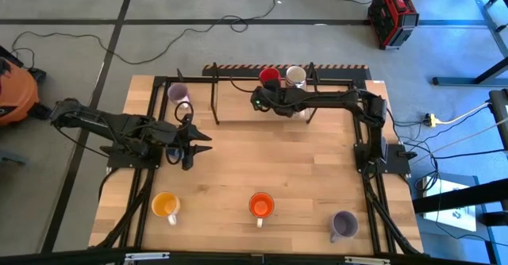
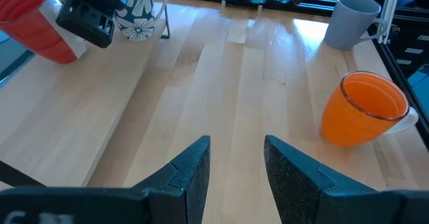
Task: Place coffee mugs
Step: Put the red mug on the shelf
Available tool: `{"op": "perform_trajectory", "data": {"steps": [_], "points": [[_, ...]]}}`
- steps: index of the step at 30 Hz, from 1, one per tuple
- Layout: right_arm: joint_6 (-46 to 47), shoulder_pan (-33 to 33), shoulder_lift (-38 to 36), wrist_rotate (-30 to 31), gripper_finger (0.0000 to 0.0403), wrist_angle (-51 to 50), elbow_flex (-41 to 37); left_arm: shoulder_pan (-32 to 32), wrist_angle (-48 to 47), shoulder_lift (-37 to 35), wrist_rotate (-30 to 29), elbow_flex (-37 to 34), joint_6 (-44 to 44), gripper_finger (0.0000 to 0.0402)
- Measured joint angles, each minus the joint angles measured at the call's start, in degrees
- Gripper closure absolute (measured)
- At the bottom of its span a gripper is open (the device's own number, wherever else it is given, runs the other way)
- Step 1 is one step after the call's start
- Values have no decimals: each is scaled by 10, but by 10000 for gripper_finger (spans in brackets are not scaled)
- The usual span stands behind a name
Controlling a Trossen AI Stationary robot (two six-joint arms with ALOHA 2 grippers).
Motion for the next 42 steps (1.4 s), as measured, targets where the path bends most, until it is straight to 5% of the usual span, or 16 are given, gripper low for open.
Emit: {"op": "perform_trajectory", "data": {"steps": [21,32,42], "points": [[-11,1,0,-2,353,0,0,0,1,0,0,0,0,266],[-11,1,0,-1,270,-13,0,0,1,0,-10,0,0,266],[-12,2,0,0,261,-27,0,0,1,0,-11,0,0,266]]}}
